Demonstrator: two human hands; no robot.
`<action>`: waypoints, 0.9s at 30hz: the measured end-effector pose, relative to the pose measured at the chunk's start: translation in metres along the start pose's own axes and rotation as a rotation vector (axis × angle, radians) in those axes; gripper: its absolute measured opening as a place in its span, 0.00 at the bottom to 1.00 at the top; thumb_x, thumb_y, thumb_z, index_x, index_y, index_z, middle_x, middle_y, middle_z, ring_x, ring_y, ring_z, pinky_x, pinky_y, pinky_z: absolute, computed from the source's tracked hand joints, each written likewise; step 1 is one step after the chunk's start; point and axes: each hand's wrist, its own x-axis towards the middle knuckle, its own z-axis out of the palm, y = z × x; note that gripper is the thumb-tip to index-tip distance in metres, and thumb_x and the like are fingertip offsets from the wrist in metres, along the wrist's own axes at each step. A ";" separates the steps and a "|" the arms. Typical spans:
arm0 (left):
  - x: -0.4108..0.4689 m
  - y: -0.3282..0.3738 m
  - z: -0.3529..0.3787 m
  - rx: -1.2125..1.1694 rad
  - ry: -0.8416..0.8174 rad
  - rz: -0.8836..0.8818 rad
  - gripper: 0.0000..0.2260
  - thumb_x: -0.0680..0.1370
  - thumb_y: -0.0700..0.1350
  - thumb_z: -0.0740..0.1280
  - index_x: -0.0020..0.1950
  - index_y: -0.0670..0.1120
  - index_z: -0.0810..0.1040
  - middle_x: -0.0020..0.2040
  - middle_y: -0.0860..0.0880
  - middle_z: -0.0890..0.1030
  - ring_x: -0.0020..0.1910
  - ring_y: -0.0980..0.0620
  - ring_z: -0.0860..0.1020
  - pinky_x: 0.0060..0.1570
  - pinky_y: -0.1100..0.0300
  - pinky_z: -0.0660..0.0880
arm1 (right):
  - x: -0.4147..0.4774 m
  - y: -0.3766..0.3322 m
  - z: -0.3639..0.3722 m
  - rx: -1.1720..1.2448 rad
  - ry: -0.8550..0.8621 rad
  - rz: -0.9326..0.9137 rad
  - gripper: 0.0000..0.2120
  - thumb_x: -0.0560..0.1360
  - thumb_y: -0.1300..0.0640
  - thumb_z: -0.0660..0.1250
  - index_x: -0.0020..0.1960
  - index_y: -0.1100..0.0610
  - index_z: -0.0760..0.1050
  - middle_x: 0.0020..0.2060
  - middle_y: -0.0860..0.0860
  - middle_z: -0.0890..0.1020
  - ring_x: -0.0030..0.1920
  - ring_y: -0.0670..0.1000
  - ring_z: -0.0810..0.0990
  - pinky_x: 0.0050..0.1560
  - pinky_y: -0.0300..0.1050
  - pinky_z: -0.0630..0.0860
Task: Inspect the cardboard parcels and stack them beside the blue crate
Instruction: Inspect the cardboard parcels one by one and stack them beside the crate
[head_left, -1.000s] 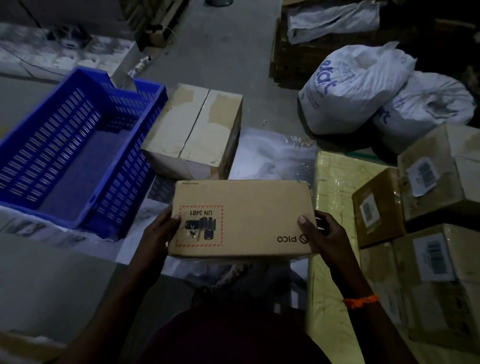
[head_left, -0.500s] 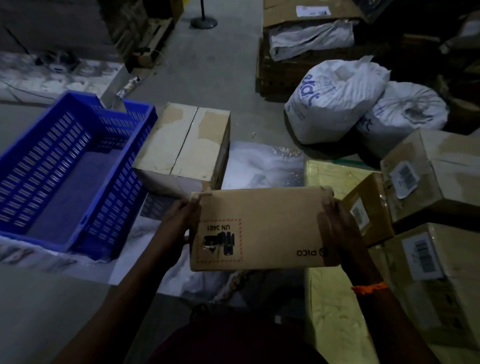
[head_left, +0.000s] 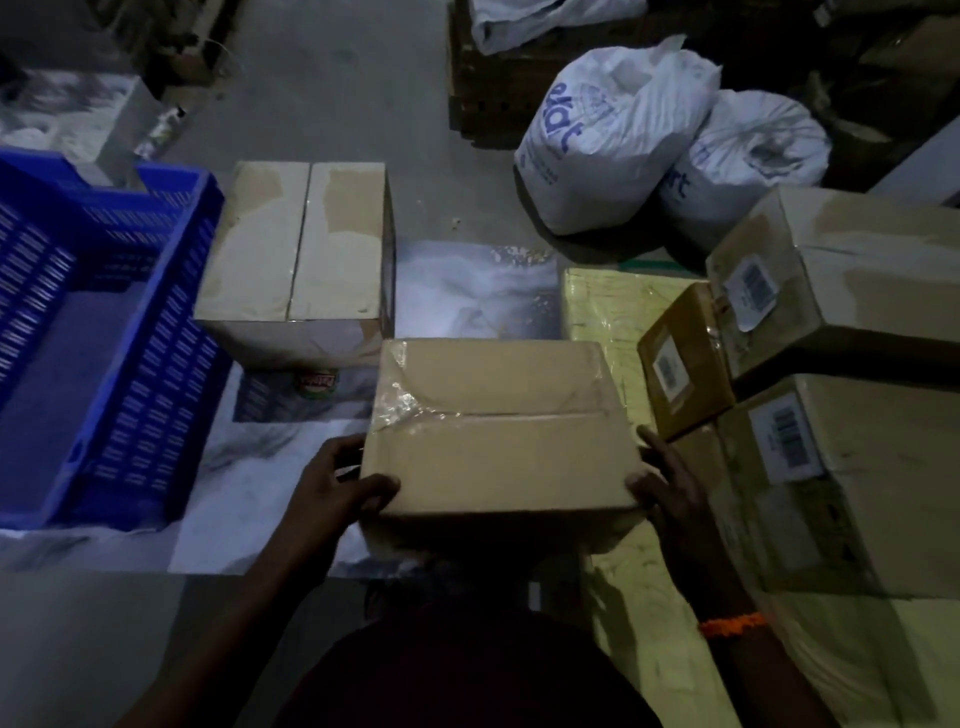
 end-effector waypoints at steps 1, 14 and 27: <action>-0.002 -0.005 -0.007 0.039 0.009 -0.022 0.25 0.68 0.35 0.77 0.63 0.46 0.77 0.58 0.49 0.81 0.54 0.52 0.81 0.46 0.54 0.81 | -0.008 0.008 0.006 -0.009 -0.040 -0.007 0.29 0.79 0.70 0.66 0.75 0.47 0.71 0.64 0.51 0.81 0.62 0.50 0.82 0.55 0.49 0.82; 0.042 0.005 -0.011 0.146 0.069 0.039 0.13 0.80 0.41 0.69 0.63 0.51 0.78 0.53 0.55 0.83 0.47 0.62 0.80 0.38 0.65 0.76 | 0.040 -0.005 0.047 -0.120 -0.133 0.077 0.16 0.79 0.50 0.72 0.66 0.47 0.79 0.58 0.47 0.85 0.55 0.46 0.85 0.54 0.49 0.83; 0.024 0.042 0.013 -0.110 0.192 0.203 0.32 0.67 0.75 0.68 0.60 0.54 0.75 0.59 0.54 0.78 0.61 0.50 0.77 0.58 0.47 0.77 | 0.036 -0.056 0.049 0.039 0.119 -0.184 0.15 0.76 0.35 0.70 0.60 0.38 0.79 0.59 0.41 0.84 0.60 0.42 0.82 0.60 0.52 0.79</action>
